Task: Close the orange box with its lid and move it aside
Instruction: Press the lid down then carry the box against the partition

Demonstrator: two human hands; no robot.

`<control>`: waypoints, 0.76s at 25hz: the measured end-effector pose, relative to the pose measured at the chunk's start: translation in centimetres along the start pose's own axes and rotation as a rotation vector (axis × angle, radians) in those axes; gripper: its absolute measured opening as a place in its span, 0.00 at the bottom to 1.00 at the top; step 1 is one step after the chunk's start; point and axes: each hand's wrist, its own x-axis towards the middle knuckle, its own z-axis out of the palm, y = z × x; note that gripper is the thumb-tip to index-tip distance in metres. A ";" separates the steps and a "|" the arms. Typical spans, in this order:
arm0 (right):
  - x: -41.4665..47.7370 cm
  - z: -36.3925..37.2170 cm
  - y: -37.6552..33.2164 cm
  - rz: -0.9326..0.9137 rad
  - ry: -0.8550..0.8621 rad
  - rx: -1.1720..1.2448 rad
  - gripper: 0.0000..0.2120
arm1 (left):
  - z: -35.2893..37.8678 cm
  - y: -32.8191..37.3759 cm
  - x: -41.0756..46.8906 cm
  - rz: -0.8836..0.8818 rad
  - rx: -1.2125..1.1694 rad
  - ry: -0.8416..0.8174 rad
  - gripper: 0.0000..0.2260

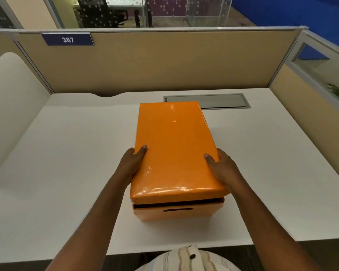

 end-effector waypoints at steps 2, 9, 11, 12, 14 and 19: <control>-0.3 0.5 0.4 -0.004 0.022 0.023 0.30 | 0.2 -0.6 -0.4 -0.013 -0.014 -0.025 0.30; -0.3 0.7 1.1 0.034 0.108 0.024 0.33 | -0.2 -1.8 -0.6 0.004 -0.006 -0.060 0.31; -0.5 0.8 1.4 0.004 0.084 0.075 0.32 | -0.1 -1.9 -0.6 0.002 0.006 -0.049 0.32; -0.6 0.8 1.5 -0.005 0.080 0.084 0.31 | 0.0 -2.0 -0.6 0.004 0.013 -0.043 0.32; -0.7 0.9 1.7 -0.011 0.089 0.094 0.30 | 0.3 -2.2 -0.5 0.015 0.030 -0.024 0.32; -0.9 1.1 2.0 -0.030 0.118 0.135 0.29 | 1.0 -2.6 -0.5 0.033 0.067 0.044 0.32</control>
